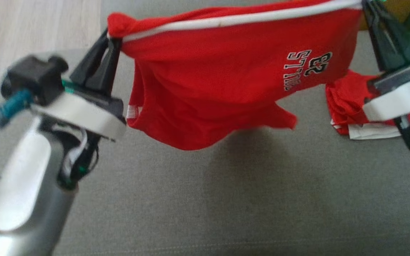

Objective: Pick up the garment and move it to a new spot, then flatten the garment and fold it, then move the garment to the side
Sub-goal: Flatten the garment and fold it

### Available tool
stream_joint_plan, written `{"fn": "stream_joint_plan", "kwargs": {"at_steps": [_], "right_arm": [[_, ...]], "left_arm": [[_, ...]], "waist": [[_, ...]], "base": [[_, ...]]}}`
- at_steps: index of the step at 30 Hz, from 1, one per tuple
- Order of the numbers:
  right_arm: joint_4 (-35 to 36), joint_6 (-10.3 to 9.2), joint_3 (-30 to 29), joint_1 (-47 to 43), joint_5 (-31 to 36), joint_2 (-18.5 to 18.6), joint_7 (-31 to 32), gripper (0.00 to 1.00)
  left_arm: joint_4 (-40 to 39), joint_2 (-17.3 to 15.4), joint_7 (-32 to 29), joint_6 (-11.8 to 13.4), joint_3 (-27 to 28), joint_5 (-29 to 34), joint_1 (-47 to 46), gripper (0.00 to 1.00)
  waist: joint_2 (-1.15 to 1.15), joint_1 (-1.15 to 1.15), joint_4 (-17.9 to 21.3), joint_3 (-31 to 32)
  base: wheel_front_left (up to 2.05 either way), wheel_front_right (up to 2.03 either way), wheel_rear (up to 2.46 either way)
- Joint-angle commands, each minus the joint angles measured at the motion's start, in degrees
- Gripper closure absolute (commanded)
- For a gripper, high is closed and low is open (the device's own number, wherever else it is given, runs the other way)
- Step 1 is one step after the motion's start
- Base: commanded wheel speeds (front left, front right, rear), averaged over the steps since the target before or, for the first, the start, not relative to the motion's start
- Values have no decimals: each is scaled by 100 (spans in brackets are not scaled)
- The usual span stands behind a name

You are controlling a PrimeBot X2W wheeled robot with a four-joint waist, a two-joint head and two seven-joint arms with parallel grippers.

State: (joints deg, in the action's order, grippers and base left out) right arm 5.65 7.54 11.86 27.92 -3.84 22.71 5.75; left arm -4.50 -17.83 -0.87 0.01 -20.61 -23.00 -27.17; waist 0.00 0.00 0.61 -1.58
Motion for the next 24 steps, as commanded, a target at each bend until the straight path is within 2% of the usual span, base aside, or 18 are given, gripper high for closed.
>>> {"fn": "stream_joint_plan", "kwargs": {"at_steps": [1, 5, 8, 12, 15, 16, 20, 24], "right_arm": [[242, -5, 48, 423, -39, 192, 205, 100], [127, -5, 336, 1424, -271, 244, 538, 100], [-484, -5, 706, 2505, -405, 186, 501, 100], [-1696, -5, 1029, 3971, -322, -32, 82, 100], [-2588, -5, 840, 4735, -118, -343, -449, 100], [-2588, -5, 840, 4735, -118, -343, -449, 100], [-3547, -5, 581, 5004, 195, -783, -1077, 100], [-4382, -5, 689, 4630, 274, -1086, -1430, 100]], "left_arm": [[-245, -308, -248, -13, 286, -12, -671, 100], [26, -361, -782, -195, 338, -194, -1593, 100], [690, -381, -867, -340, 414, -236, -2480, 100], [1792, -351, -523, -424, 496, -78, -3674, 100], [2578, -191, -13, -418, 606, -53, -4342, 100], [2578, -191, -13, -418, 606, -53, -4342, 100], [3486, 7, 533, -495, 545, -51, -4615, 100], [4192, 194, 891, -620, 278, -74, -4289, 100]], "waist": [[0, 0, -4, -254], [0, 0, 36, -933], [0, 0, 77, -1457], [0, 0, 90, -2033], [0, 0, 37, -2288], [0, 0, 37, -2288], [0, 0, -51, -2411], [0, 0, -145, -2399]], "base": [[0, 0, 0], [0, 0, 0], [0, 0, 0], [0, 0, 0], [0, 0, 0], [0, 0, 0], [0, 0, 0], [0, 0, 0]]}}
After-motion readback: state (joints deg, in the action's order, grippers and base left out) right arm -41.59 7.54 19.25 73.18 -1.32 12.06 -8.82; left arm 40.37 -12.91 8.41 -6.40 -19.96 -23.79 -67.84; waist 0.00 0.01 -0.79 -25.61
